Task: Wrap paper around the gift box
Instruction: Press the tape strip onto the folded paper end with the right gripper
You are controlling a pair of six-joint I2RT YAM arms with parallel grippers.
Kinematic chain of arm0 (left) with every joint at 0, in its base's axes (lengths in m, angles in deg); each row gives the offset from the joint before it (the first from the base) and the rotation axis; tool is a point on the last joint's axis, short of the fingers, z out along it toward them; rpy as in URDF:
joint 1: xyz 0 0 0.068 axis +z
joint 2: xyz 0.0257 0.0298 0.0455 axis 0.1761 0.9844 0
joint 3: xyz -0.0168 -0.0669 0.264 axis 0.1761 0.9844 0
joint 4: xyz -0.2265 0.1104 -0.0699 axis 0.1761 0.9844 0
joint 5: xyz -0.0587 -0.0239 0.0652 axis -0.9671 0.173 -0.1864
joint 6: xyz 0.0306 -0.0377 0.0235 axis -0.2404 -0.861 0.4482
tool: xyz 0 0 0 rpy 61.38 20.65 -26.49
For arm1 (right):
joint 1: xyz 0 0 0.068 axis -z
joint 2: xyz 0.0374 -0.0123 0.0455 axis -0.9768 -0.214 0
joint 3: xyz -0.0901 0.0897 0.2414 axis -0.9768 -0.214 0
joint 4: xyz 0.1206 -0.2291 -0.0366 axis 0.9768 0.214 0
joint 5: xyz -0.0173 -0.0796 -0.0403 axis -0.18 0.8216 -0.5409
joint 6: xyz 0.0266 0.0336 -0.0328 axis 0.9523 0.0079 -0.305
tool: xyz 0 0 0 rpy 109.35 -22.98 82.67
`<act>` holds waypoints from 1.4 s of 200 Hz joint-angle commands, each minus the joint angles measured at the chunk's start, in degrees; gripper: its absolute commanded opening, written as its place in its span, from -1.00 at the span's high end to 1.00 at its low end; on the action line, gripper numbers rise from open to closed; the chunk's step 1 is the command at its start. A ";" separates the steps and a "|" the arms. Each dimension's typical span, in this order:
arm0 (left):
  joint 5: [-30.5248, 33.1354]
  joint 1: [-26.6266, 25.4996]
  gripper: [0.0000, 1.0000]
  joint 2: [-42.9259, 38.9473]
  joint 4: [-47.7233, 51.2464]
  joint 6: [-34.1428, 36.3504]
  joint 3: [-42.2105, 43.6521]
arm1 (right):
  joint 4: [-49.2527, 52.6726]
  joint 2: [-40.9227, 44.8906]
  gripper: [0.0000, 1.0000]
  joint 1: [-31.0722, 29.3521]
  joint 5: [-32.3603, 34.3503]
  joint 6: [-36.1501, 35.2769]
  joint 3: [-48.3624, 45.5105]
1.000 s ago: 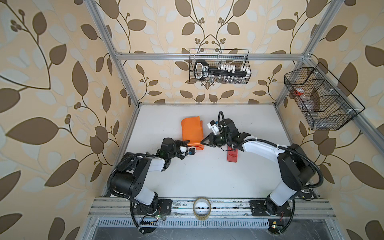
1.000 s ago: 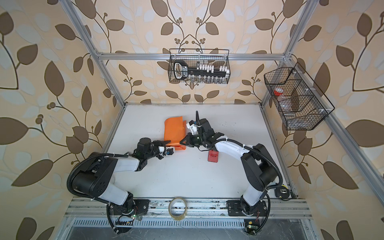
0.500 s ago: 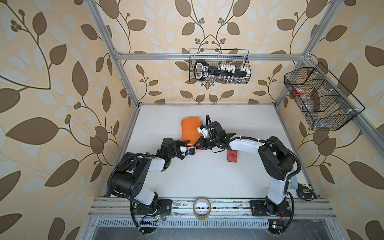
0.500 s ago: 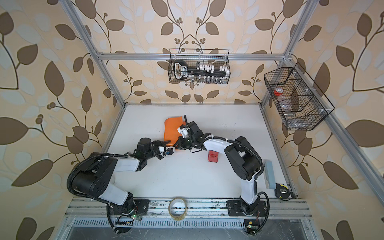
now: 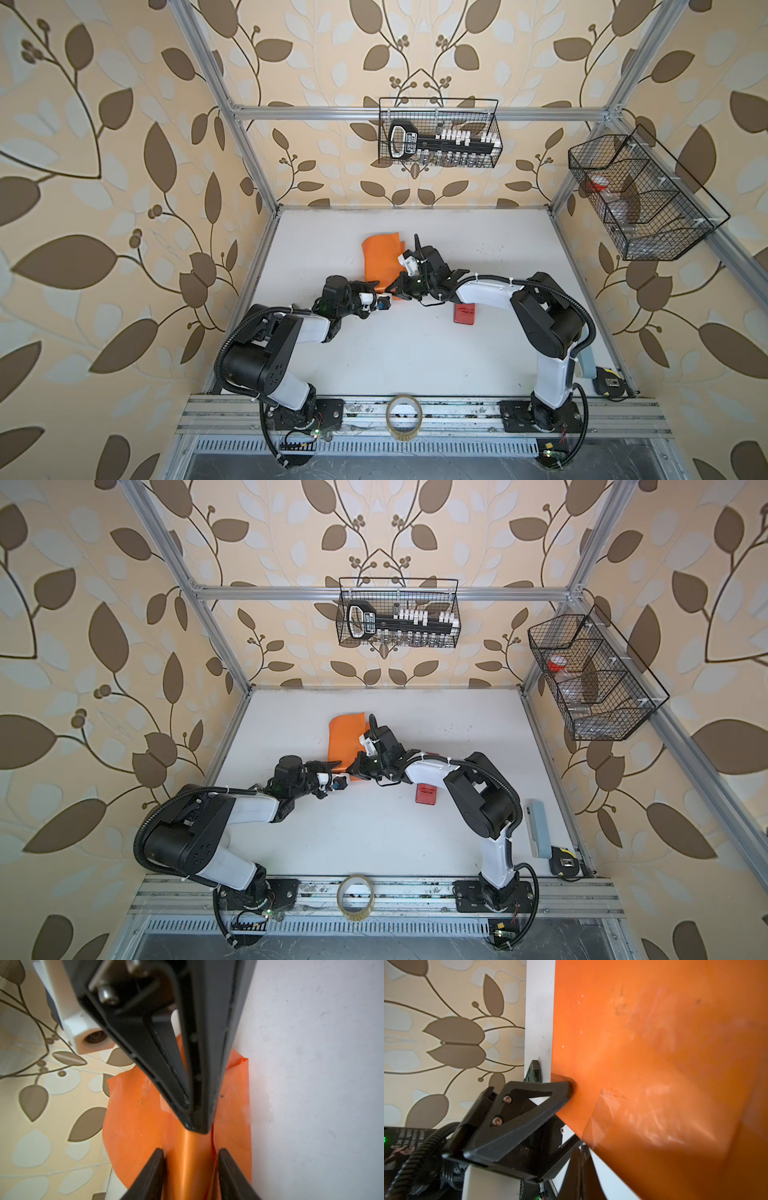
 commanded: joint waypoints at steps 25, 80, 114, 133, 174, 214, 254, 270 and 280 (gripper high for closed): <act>0.30 -0.82 0.13 0.98 6.45 -0.97 1.18 | -3.32 1.39 1.00 -0.71 6.78 8.38 -3.20; 0.13 -0.91 0.13 1.30 6.36 -1.08 0.47 | -4.51 0.28 1.00 -1.19 9.21 12.72 -1.23; 0.04 -0.95 0.13 1.64 6.45 -1.19 0.34 | -4.58 -0.29 0.90 -1.32 9.27 13.63 -0.98; 0.04 -0.98 0.13 1.64 6.36 -1.16 0.51 | -4.36 0.10 0.76 -1.49 9.61 14.04 -1.28; 0.04 -0.99 0.13 1.68 6.34 -1.13 0.68 | -5.04 0.76 0.56 -1.57 9.79 15.46 -1.25; 0.04 -1.00 0.13 1.64 6.35 -1.16 0.39 | -6.06 1.38 0.45 -1.67 9.91 17.52 -1.67; 0.07 -1.00 0.13 1.55 6.54 -1.20 0.51 | -5.82 2.15 0.32 -1.85 9.27 17.71 -2.26; 0.13 -1.00 0.13 1.55 6.45 -1.17 0.63 | -6.59 2.36 0.29 -1.85 9.27 18.27 -3.19; 0.20 -1.00 0.13 1.47 6.45 -1.11 0.65 | -6.97 2.52 0.26 -1.85 9.18 18.48 -3.43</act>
